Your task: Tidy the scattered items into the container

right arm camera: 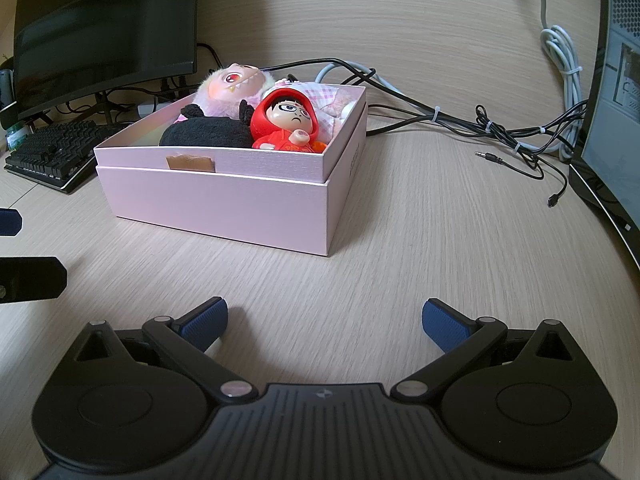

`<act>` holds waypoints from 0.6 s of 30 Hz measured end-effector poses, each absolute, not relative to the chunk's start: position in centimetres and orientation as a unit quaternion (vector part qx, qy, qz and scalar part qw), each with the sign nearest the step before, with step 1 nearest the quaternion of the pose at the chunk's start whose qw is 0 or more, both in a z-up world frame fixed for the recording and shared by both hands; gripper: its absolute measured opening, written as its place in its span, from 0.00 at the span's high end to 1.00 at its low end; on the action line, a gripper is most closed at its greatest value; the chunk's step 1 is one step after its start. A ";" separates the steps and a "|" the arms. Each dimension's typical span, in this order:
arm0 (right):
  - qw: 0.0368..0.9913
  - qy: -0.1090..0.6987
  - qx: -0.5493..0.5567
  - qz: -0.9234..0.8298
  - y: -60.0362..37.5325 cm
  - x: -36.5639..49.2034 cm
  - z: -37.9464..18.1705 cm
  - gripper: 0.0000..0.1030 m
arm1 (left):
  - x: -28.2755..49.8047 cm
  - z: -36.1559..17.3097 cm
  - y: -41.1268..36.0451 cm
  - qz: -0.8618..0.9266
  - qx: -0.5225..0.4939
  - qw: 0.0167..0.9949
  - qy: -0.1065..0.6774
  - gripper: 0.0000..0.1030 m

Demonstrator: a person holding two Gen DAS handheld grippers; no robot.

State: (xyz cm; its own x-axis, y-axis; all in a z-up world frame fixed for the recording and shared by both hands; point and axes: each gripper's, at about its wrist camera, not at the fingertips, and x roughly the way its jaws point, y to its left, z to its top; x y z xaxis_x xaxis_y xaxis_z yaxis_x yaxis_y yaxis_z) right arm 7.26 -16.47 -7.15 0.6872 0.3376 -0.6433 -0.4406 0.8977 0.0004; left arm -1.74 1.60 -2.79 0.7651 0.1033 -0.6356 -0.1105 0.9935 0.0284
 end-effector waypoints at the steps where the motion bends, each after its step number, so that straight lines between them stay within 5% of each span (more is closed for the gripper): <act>1: 0.915 0.333 -0.077 0.213 -16.5 7.3 -7.2 0.00 | -1.7 -2.8 1.6 0.057 -0.005 0.939 0.338 0.01; 18: 0.915 0.333 -0.077 0.213 -16.5 7.3 -7.2 0.00 | -1.1 -3.1 2.0 0.073 -0.003 0.938 0.339 0.01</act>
State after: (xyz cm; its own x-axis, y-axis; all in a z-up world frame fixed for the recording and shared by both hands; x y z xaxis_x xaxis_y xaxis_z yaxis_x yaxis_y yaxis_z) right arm 7.27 -16.46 -7.16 0.6872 0.3376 -0.6432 -0.4405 0.8977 0.0006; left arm -1.08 2.00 -3.11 0.7596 0.1356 -0.6361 -0.1396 0.9892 0.0441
